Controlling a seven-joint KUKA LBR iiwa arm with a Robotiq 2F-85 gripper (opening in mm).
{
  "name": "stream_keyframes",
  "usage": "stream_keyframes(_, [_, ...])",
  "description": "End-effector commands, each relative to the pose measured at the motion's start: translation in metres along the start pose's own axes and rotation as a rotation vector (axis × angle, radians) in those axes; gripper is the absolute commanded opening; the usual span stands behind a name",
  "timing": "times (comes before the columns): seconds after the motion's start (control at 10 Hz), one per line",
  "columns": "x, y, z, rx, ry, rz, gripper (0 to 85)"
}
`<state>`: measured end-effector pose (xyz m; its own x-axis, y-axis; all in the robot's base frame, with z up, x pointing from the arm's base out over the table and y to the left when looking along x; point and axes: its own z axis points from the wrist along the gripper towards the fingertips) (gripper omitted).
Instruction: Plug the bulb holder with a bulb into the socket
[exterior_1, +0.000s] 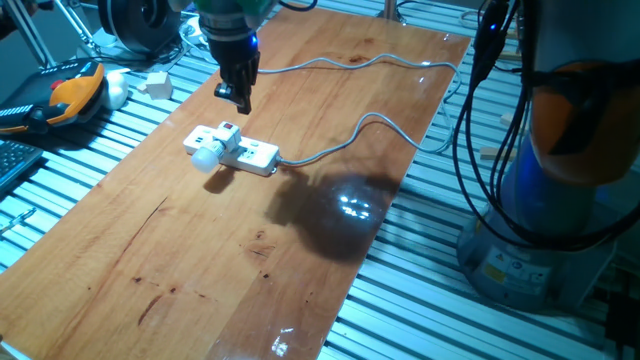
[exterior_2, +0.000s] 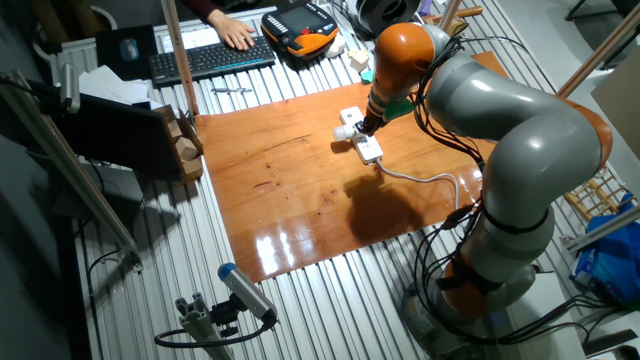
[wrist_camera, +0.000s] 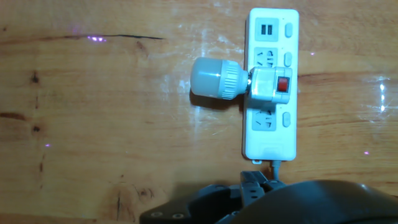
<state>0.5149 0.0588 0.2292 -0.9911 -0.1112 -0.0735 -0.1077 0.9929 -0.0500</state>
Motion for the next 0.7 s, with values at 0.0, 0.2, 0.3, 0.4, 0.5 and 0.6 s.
stream_keyframes(0.0, [0.0, -0.001, -0.001, 0.001, 0.002, 0.005, 0.0])
stream_keyframes(0.2, [0.002, -0.007, -0.005, -0.029, 0.009, 0.016, 0.0])
stream_keyframes(0.3, [0.002, -0.009, -0.009, -0.029, 0.011, 0.018, 0.0])
stream_keyframes(0.4, [0.002, -0.011, -0.009, -0.029, 0.012, 0.012, 0.0])
stream_keyframes(0.5, [0.001, -0.012, -0.009, -0.023, 0.011, 0.008, 0.0])
stream_keyframes(0.6, [0.002, -0.013, -0.009, -0.02, 0.01, 0.006, 0.0])
